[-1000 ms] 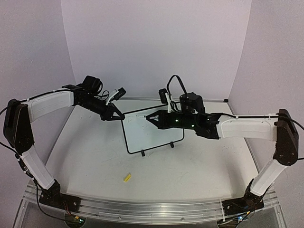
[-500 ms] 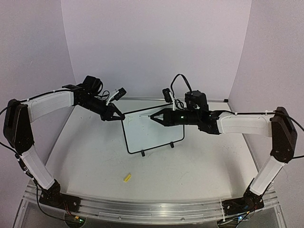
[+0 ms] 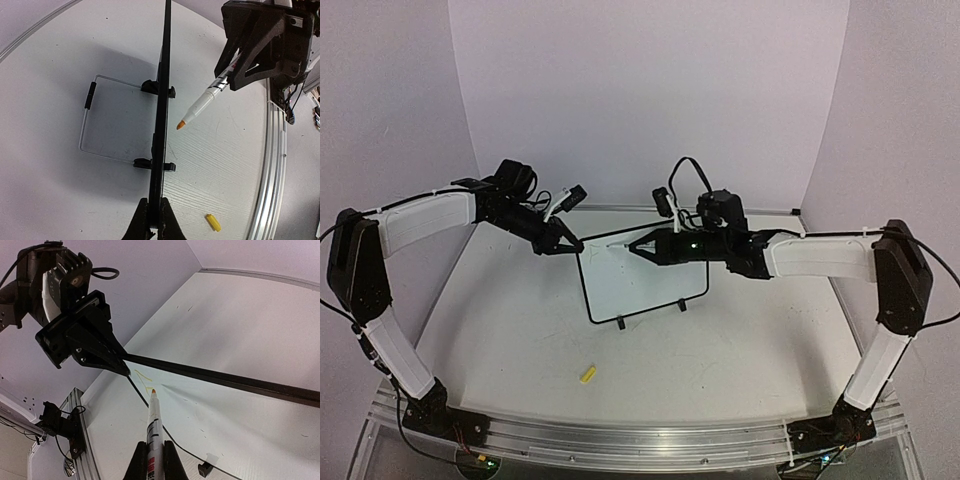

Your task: Write a sentence on the whiteboard

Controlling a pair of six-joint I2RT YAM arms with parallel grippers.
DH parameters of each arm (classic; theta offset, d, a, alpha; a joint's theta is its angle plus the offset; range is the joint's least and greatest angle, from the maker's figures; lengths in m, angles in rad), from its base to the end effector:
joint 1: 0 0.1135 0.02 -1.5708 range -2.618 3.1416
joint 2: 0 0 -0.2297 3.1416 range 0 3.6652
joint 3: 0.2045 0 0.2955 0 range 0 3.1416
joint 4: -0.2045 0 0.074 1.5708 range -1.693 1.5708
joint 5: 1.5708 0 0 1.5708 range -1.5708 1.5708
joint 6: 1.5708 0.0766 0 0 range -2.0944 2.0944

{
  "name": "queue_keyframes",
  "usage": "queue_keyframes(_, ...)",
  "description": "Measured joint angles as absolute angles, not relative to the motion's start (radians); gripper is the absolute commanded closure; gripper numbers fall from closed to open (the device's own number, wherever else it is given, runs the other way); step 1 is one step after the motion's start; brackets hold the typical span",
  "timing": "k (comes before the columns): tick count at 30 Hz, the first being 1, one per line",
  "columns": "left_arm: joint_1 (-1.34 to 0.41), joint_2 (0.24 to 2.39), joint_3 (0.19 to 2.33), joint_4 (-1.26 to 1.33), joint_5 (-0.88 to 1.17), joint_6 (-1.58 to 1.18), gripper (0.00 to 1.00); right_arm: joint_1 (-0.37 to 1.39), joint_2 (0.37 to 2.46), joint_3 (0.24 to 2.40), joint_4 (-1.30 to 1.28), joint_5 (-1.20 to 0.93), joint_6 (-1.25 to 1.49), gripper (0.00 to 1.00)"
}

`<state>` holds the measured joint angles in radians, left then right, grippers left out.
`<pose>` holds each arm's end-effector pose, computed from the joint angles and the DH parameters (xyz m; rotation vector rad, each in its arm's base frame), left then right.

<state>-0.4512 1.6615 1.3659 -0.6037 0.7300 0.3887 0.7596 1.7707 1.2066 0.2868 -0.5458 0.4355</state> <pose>0.3527 -0.2276 0.2128 1.2414 2.0134 -0.9210 0.3180 0.3569 0.1965 -0.7333 1.8888 1.3008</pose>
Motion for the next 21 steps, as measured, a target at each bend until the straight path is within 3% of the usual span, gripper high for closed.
queue_keyframes(21, -0.453, 1.662, 1.366, -0.604, 0.729, 0.39, 1.0, 0.765, 1.801, 1.22, 0.265, -0.516, 0.43, 1.0)
